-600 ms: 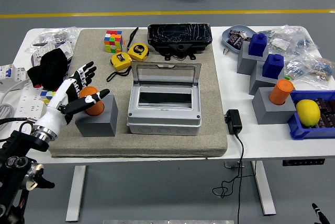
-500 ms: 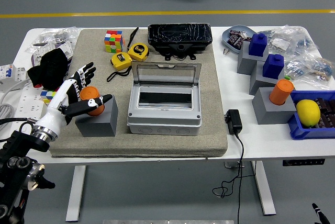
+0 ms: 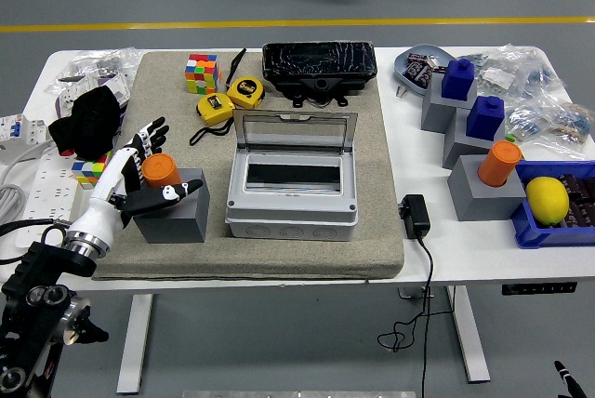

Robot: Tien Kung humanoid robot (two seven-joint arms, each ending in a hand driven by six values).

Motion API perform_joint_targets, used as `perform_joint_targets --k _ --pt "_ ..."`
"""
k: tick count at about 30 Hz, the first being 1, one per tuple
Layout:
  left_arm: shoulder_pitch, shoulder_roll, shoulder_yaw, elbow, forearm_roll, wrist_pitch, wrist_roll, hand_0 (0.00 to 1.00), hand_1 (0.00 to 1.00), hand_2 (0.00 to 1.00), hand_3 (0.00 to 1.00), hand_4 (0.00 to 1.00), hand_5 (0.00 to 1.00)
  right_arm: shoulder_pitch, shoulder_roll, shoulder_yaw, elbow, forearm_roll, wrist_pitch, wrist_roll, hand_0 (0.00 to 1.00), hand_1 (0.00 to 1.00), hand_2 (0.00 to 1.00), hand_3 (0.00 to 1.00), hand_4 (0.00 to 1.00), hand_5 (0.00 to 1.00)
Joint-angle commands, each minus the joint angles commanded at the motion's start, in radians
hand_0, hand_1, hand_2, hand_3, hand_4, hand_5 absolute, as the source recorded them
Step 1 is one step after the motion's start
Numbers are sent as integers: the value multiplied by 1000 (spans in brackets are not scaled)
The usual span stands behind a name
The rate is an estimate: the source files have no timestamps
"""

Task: Fetch the battery,place it into the box,close the lid of the box

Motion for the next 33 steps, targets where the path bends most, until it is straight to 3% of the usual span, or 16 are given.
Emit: perform_joint_targets --k 1,7,8,12,13,18,19,31,33 --pt "0 -1 4 3 -9 4 -4 806 881 837 853 998 2 0 0 1 0 -1 1 1 879 832 795 819 998 998" --pt "4 -3 39 14 -67 31 -29 806 881 837 853 998 2 -1 -1 9 0 -7 9 3 879 832 795 819 998 998" --pt "4 -4 44 14 -73 38 -33 776 858 798 796 998 2 -1 0 9 0 -7 10 4 880 831 791 816 998 998" --pt "1 -6 51 14 -85 53 -43 776 858 798 796 998 2 -1 0 10 0 -5 12 5 880 831 791 816 998 998" --pt "0 -5 53 14 -88 56 -44 726 799 710 666 998 2 -1 0 10 0 -6 12 5 880 831 791 816 998 998" --pt "-1 -5 68 17 -108 66 -50 726 799 710 666 998 2 0 1 11 0 -8 14 4 878 830 791 810 998 998" --pt "-2 -5 70 17 -111 67 -51 693 771 658 573 998 2 1 1 12 0 -9 14 4 879 828 789 807 998 998" --pt "-7 -5 96 23 -145 88 -63 677 762 645 548 998 2 1 0 20 0 -12 14 5 878 827 789 808 998 998" --pt "-7 -5 99 24 -145 95 -63 630 722 605 526 998 2 1 0 21 0 -12 14 5 880 827 787 806 998 998"
